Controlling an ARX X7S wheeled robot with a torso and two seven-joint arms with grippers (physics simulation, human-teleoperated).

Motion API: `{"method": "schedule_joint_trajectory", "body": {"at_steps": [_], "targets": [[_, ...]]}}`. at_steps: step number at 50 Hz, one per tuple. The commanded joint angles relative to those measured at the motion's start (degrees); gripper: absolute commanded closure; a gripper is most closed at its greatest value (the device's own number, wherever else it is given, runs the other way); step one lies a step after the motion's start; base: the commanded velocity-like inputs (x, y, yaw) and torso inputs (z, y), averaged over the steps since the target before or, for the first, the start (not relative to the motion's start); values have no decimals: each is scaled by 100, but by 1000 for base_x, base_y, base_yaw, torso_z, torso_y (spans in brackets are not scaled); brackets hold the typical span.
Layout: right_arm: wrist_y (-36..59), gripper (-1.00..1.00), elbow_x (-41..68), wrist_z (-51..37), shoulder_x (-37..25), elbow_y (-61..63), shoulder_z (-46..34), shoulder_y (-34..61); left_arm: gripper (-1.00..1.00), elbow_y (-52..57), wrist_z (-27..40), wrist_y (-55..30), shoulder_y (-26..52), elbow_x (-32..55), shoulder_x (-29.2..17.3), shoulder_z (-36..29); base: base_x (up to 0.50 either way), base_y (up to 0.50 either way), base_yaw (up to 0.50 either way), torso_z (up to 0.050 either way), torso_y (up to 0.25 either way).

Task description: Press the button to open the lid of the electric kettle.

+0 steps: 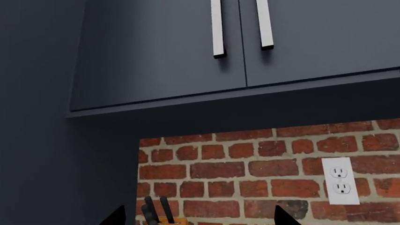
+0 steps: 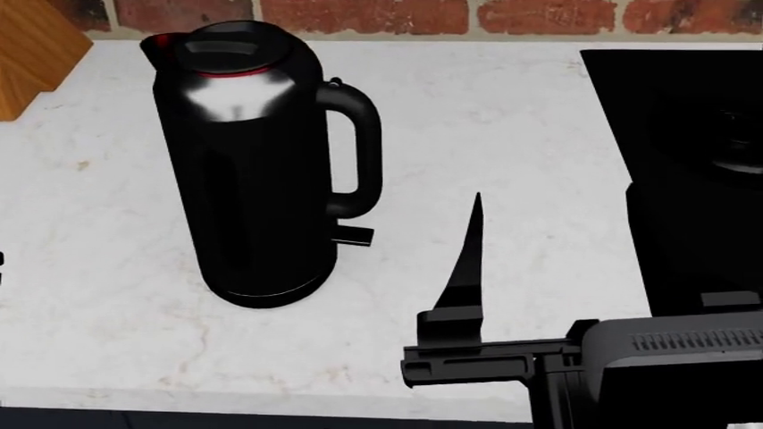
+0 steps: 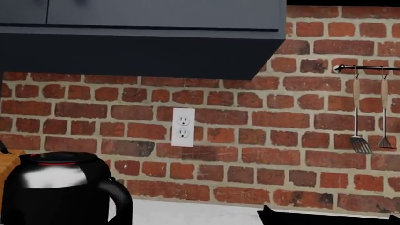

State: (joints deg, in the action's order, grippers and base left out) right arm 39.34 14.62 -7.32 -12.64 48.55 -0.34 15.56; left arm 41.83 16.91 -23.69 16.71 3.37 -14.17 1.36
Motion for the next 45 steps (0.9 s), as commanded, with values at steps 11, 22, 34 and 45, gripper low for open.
{"method": "schedule_joint_trajectory", "body": {"at_steps": [11, 22, 34, 45], "targets": [[-80, -100, -98, 130, 47, -109, 61, -53, -100, 12, 5, -56, -18, -26, 82, 243, 500, 0, 0, 0, 0], [-125, -100, 81, 103, 107, -150, 181, -70, -100, 58, 22, -109, -4, 88, 57, 316, 500, 0, 0, 0, 0], [344, -100, 563, -49, 215, -20, 542, 122, -100, 67, -24, -55, -18, 251, -70, 453, 330, 0, 0, 0, 0], [5057, -100, 4073, -1954, -225, 902, 2351, 3296, -100, 212, -188, 25, -147, 482, -301, 775, 0, 0, 0, 0, 0]]}}
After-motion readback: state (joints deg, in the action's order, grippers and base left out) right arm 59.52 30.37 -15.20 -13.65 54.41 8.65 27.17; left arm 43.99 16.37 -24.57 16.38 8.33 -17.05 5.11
